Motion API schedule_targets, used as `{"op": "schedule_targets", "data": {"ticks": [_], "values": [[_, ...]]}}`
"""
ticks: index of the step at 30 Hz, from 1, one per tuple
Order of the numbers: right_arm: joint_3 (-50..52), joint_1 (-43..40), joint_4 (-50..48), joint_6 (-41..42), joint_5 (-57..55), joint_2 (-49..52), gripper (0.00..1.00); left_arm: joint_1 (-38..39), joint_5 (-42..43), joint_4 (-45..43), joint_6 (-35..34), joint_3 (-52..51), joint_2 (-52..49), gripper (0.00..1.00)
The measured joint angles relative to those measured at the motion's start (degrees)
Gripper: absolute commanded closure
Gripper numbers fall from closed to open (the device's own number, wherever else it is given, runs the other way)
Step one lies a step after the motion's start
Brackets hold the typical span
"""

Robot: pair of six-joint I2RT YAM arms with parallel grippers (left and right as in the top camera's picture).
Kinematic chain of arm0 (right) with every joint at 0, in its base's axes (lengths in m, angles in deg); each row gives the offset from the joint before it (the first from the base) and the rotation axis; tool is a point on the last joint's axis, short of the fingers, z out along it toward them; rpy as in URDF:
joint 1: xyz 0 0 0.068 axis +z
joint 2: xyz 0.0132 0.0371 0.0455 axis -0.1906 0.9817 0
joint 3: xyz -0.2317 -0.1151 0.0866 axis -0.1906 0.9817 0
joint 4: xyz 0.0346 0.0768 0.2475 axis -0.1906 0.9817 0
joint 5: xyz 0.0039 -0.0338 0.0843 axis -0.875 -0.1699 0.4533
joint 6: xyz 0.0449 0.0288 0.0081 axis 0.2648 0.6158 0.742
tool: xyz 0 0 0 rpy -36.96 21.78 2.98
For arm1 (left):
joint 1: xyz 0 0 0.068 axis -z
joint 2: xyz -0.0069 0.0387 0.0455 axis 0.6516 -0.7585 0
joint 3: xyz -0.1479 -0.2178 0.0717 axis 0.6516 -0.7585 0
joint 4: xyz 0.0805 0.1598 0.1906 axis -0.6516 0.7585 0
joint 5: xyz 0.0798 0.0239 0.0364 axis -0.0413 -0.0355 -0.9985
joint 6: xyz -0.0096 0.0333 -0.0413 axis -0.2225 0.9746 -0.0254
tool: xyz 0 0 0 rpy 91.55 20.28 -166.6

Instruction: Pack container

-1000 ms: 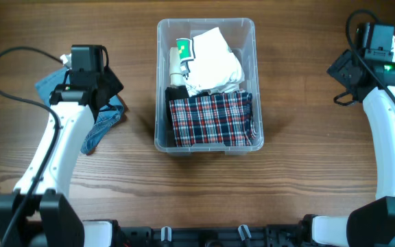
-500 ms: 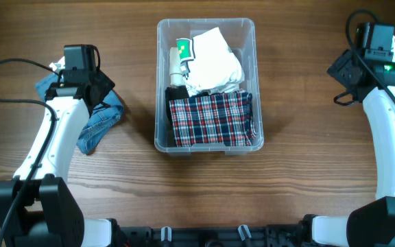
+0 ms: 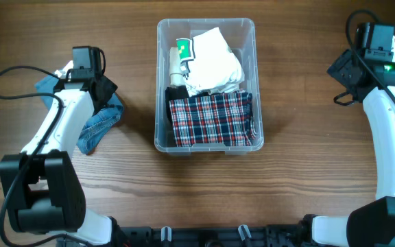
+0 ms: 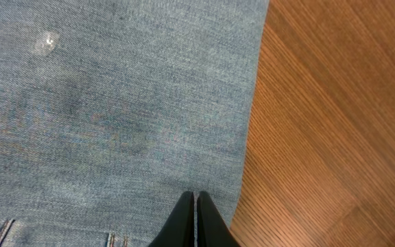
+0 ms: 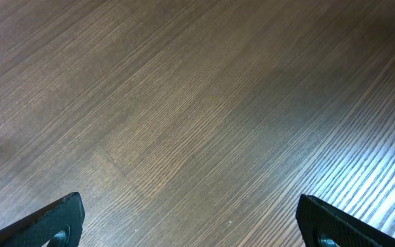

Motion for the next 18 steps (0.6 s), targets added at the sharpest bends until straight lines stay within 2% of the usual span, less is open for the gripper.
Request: {"op": "schedule_targets", "data": {"ticks": [18], "values": [[0.00, 0.00, 0.00, -0.02, 0.00, 0.00, 0.00, -1.20, 0.00, -0.24, -0.20, 0.00, -4.24, 0.96]]}}
